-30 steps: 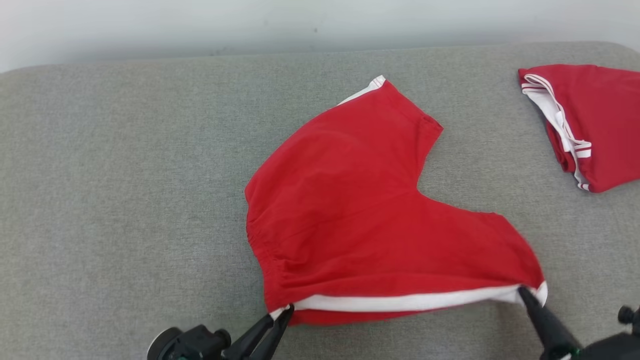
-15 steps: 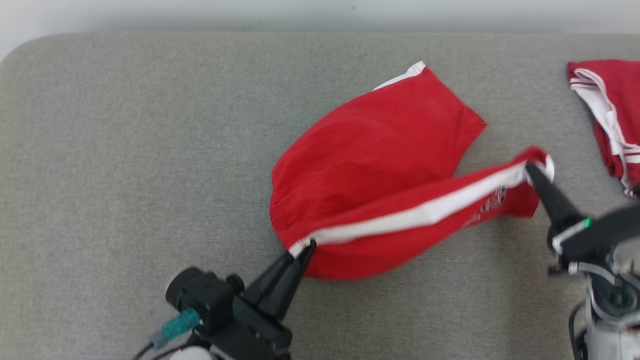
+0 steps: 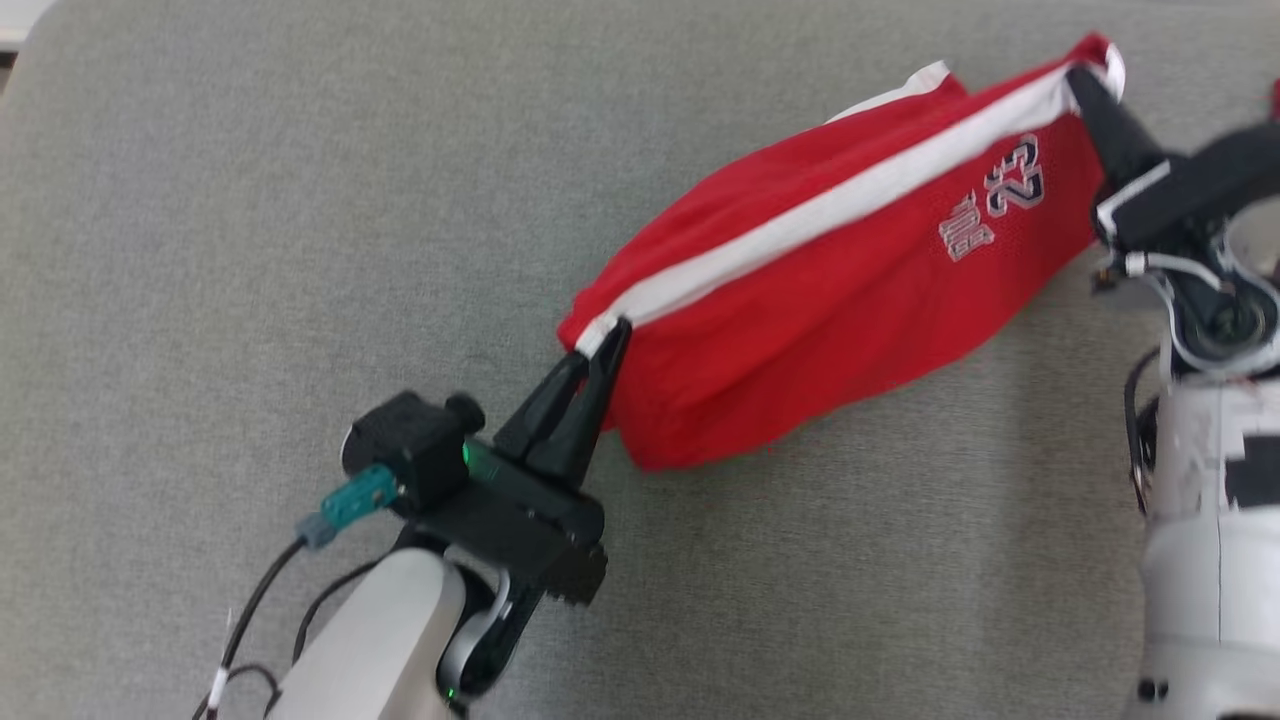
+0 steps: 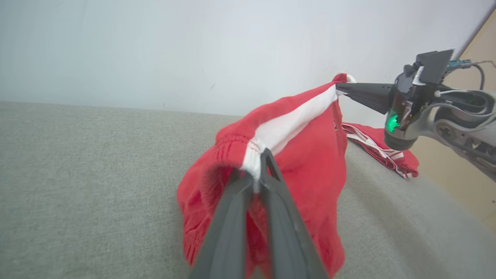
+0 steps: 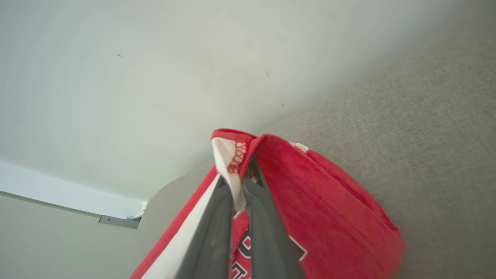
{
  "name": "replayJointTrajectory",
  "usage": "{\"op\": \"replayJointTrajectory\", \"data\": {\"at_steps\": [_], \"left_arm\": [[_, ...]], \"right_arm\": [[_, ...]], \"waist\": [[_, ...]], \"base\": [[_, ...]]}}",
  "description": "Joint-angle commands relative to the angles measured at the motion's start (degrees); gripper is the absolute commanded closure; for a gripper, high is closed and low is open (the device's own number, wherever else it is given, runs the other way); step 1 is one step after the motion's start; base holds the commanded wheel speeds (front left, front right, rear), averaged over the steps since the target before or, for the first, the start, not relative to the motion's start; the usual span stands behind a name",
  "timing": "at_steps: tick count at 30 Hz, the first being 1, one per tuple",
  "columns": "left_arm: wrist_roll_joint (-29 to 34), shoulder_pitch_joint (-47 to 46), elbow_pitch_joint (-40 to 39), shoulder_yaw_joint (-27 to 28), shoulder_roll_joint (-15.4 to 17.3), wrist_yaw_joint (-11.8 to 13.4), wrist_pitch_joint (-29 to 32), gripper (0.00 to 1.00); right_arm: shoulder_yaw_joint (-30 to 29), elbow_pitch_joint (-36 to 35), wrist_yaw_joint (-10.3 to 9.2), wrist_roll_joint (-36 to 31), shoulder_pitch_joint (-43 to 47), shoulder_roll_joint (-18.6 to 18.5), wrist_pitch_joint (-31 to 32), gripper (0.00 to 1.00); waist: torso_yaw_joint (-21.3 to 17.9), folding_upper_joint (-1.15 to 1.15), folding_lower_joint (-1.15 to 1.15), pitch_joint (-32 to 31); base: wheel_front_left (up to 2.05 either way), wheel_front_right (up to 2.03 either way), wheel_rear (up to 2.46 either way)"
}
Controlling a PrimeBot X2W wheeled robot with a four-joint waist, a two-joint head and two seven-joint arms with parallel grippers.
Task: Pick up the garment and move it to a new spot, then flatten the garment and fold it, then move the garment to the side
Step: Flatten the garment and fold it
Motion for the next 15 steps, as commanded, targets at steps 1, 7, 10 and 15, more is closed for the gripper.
{"op": "replayJointTrajectory", "data": {"at_steps": [1, 7, 10, 15], "left_arm": [[-0.3, -1.2, 0.5, 0.2, -0.4, -0.1, 0.0, 1.00], [-1.8, -6.0, 5.4, 0.1, -2.0, 0.0, 0.0, 1.00], [-1.2, -7.1, 7.5, 0.6, -2.8, 0.0, 0.0, 1.00], [0.8, -7.3, 9.3, 1.0, -3.5, 0.0, 0.0, 0.00]], "right_arm": [[-0.1, 1.3, 0.00, -1.0, -1.6, -0.1, -0.6, 1.00], [0.9, 12.3, 0.00, -7.3, -9.6, -0.9, -4.4, 1.00], [2.8, 16.0, 0.00, -9.3, -12.0, -1.5, -6.7, 0.63], [5.9, 20.1, 0.00, -10.2, -13.3, -3.4, -9.4, 0.00]], "waist": [[1.2, -0.01, -0.01, 1.6], [2.4, -0.01, -0.01, 3.6], [2.7, -0.01, -0.01, 3.9], [2.5, -0.01, -0.01, 3.0]], "base": [[0.00, 0.00, 0.00], [0.00, 0.00, 0.00], [0.00, 0.00, 0.00], [0.00, 0.00, 0.00]]}}
